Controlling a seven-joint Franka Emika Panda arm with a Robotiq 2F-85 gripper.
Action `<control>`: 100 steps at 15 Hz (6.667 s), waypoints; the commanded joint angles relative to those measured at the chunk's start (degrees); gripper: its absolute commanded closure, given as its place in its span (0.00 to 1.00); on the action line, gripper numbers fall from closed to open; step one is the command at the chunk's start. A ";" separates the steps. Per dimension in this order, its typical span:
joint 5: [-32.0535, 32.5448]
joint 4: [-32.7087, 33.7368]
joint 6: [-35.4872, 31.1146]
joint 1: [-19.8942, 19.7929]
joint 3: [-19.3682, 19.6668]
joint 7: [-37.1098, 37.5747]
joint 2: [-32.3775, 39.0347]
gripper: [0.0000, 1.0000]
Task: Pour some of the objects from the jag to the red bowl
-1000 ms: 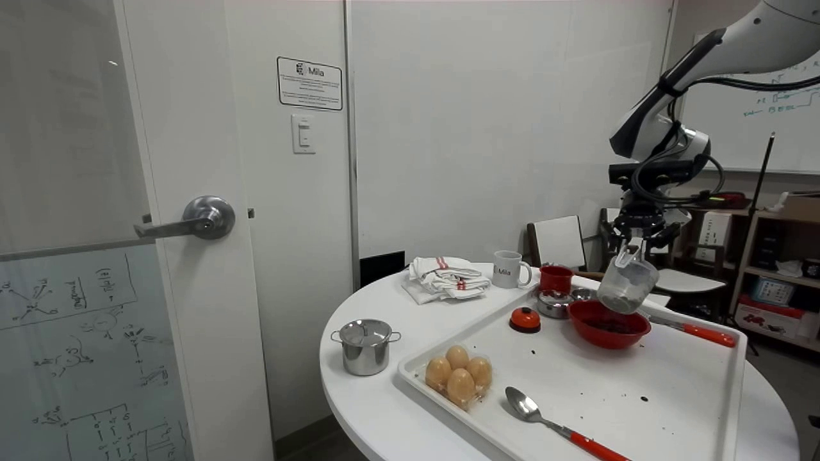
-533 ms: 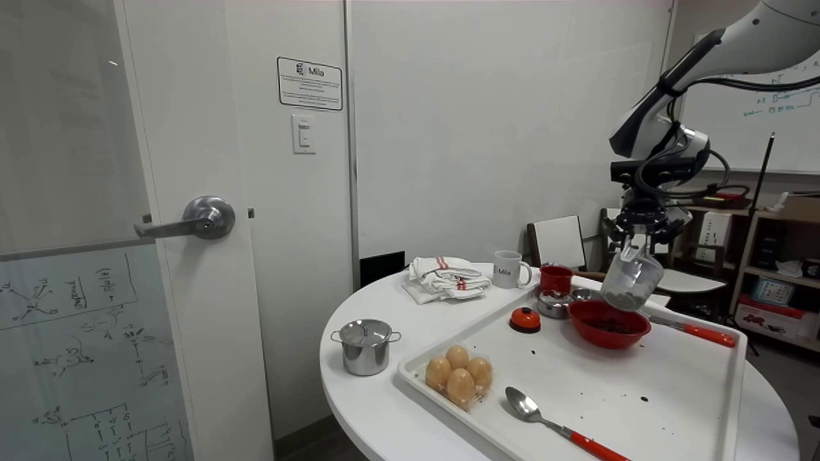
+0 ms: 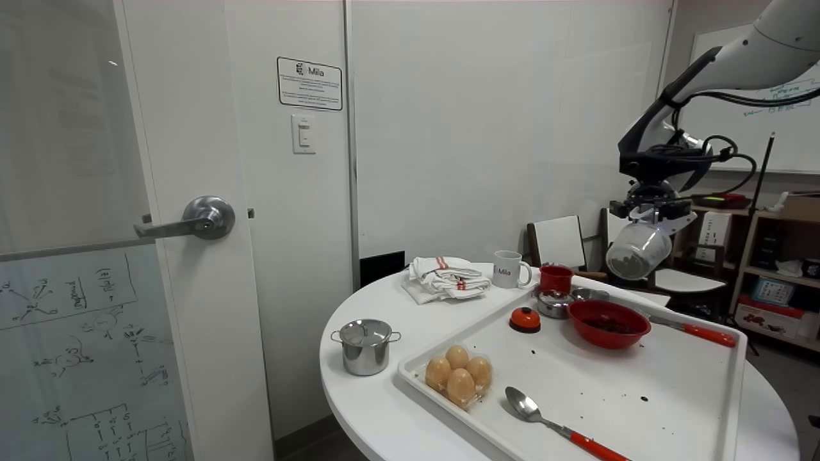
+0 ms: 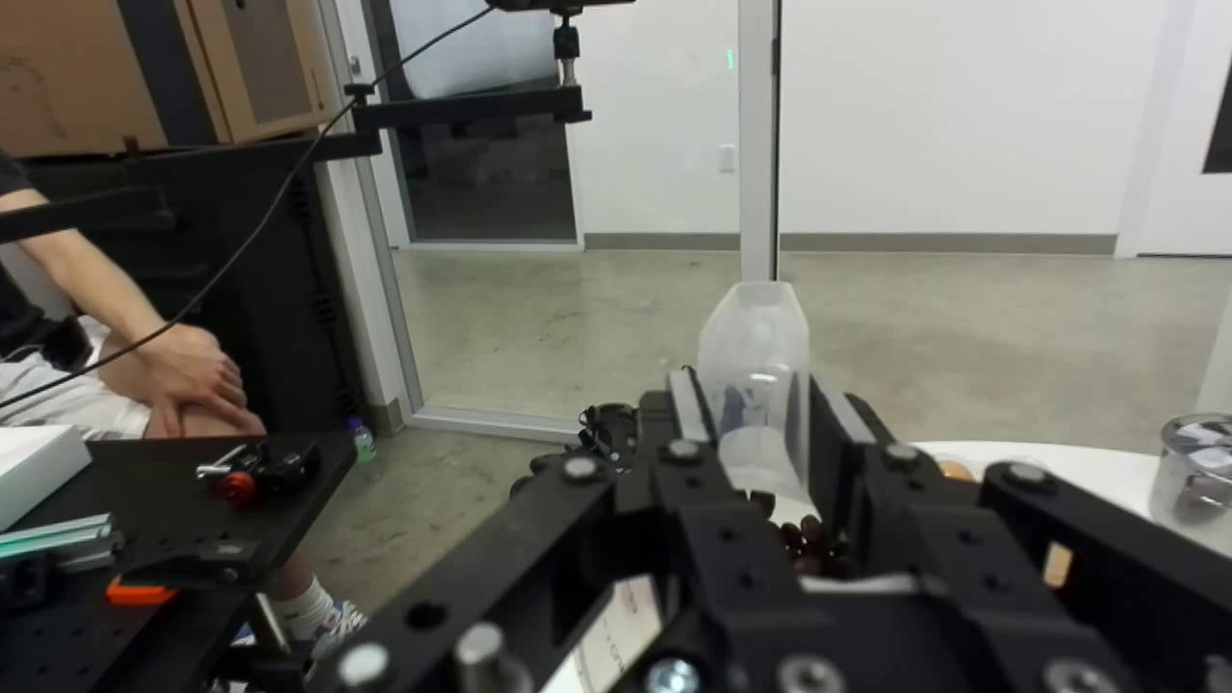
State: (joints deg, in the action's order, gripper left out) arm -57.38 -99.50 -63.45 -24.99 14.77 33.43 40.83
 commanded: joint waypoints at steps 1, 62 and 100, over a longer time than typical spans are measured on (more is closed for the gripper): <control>-5.82 5.82 6.94 -2.60 0.94 0.71 5.38 0.89; -26.58 25.16 28.75 -9.86 -3.02 18.31 24.57 0.90; 9.16 0.60 -31.24 19.58 4.44 13.06 -4.65 0.90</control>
State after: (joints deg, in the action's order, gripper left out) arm -53.07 -89.25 -85.40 -9.90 19.53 47.85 44.45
